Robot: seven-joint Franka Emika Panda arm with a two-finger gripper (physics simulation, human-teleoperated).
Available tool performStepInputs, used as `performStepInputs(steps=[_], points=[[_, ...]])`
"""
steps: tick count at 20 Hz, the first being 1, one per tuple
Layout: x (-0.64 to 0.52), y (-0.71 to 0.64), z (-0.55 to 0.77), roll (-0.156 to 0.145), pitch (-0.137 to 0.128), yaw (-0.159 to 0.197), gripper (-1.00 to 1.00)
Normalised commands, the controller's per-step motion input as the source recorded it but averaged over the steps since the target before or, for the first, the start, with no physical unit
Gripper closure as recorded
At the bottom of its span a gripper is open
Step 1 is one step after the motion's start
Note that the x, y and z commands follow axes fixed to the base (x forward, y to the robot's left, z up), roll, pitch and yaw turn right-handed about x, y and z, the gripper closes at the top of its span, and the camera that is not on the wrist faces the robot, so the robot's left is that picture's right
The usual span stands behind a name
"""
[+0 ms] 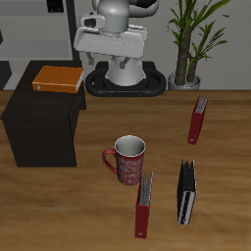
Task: Place the orange book flat on top of the shelf and place the left red book flat on top of the shelf
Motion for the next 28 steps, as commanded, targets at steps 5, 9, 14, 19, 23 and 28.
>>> performStepInputs(steps=[5, 9, 14, 19, 23, 28], points=[[0.05, 0.73, -0.33, 0.075, 0.028, -0.057, -1.0], [0.09, 0.54, -0.15, 0.031, -0.041, -0.054, -1.0], [-0.1, 0.63, -0.25, 0.059, -0.006, -0.063, -1.0], [-0.17, 0.55, -0.1, -0.007, -0.005, -0.056, -1.0], [-0.17, 0.43, 0.03, 0.047, -0.023, -0.036, -1.0], [-0.06, 0.47, 0.1, 0.087, -0.002, -0.029, -1.0]])
